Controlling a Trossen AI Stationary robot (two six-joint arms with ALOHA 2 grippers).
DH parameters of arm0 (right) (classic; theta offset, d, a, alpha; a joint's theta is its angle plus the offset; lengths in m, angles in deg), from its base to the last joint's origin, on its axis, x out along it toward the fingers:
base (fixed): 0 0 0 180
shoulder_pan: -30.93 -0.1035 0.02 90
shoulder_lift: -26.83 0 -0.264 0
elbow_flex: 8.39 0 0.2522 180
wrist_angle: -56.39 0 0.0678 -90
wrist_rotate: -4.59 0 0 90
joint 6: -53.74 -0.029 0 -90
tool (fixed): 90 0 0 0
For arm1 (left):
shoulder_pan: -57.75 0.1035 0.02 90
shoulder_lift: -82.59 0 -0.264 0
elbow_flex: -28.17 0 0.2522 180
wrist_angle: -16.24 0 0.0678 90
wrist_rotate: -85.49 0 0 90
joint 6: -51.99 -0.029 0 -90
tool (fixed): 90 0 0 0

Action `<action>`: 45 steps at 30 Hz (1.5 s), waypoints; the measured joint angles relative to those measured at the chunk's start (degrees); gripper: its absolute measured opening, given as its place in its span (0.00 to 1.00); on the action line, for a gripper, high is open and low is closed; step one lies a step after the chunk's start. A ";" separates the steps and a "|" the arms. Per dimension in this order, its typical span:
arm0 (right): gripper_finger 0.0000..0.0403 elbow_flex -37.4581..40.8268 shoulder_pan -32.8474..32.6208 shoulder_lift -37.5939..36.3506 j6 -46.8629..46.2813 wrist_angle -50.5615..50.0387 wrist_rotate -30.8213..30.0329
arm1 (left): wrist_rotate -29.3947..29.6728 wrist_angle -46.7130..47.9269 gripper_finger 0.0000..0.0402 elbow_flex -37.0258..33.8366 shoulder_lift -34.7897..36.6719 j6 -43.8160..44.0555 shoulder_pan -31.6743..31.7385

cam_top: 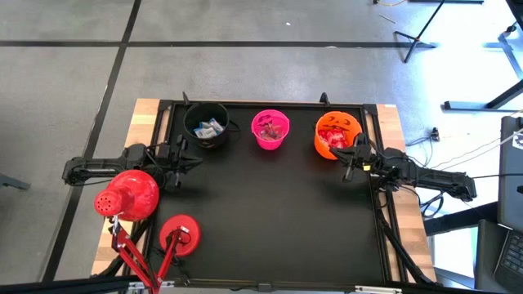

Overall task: Organize candy in baskets
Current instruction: Return to Home Position

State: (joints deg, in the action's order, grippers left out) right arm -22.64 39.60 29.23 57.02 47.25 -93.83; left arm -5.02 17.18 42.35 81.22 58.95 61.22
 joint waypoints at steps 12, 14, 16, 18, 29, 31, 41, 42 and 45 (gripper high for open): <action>0.00 0.00 0.00 -0.03 -0.01 -2.22 0.09 | 0.00 0.00 0.00 0.00 0.00 0.00 0.00; 0.00 0.00 0.00 -0.01 0.00 -2.25 0.09 | 0.00 0.00 0.00 0.00 0.00 0.00 0.00; 0.00 0.00 0.00 -0.01 0.00 -2.26 0.09 | 0.00 0.00 0.00 0.00 0.00 0.00 0.00; 0.00 0.00 0.00 -0.01 0.00 -2.27 0.09 | 0.00 0.00 0.00 0.00 0.00 0.00 0.00; 0.00 0.00 0.00 -0.01 0.00 -2.30 0.09 | 0.00 0.00 0.00 0.00 0.00 0.00 0.00; 0.00 0.00 0.00 -0.01 0.00 -2.32 0.09 | 0.00 0.00 0.00 0.00 0.00 0.00 0.00; 0.00 0.00 -0.02 -0.01 0.00 -2.32 0.09 | 0.01 0.00 0.00 0.00 0.00 0.00 0.00; 0.00 0.00 0.00 -0.01 0.00 -2.32 0.09 | 0.00 0.00 0.00 0.00 0.00 0.00 0.00; 0.00 0.00 -0.02 -0.01 0.00 -2.30 0.09 | 0.00 0.00 0.00 0.00 0.00 -0.01 -0.01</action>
State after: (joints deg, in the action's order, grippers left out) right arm -22.64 39.58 29.23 57.02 44.96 -93.75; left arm -5.02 17.18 42.35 81.22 58.94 61.20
